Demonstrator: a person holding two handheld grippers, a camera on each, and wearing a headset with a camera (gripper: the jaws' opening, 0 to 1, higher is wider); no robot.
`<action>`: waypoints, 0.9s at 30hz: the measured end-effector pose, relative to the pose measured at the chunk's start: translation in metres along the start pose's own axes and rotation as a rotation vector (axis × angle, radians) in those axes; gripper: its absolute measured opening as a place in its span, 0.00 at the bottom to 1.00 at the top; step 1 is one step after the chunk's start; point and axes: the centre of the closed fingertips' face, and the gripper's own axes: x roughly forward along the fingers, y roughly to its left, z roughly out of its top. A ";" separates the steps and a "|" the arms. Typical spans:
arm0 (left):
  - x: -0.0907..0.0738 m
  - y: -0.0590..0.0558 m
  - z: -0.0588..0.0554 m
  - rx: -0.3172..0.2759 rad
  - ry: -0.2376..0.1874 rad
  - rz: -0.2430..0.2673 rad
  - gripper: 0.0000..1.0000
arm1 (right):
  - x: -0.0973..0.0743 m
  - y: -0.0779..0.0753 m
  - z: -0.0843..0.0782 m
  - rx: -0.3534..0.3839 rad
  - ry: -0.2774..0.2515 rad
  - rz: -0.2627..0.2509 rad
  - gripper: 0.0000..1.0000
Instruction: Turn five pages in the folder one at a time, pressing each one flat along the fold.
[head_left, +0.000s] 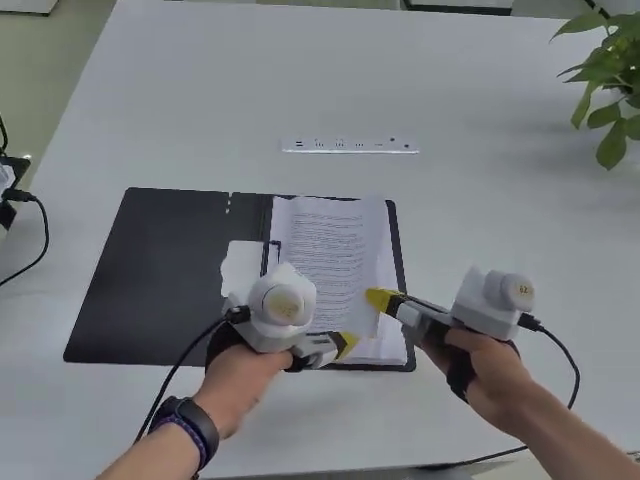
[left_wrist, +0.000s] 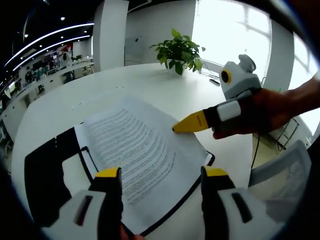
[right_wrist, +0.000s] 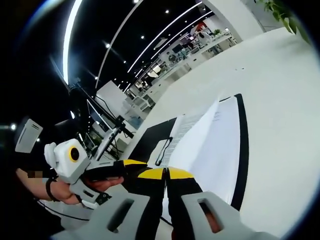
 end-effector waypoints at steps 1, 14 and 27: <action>-0.004 0.005 -0.001 -0.004 -0.002 0.009 0.64 | 0.002 0.002 0.001 -0.004 0.001 0.004 0.00; -0.048 0.045 -0.010 -0.047 -0.044 0.094 0.65 | 0.026 0.034 0.009 -0.035 -0.007 0.053 0.00; -0.096 0.090 -0.032 -0.109 -0.065 0.193 0.66 | 0.058 0.070 0.007 -0.063 0.000 0.119 0.00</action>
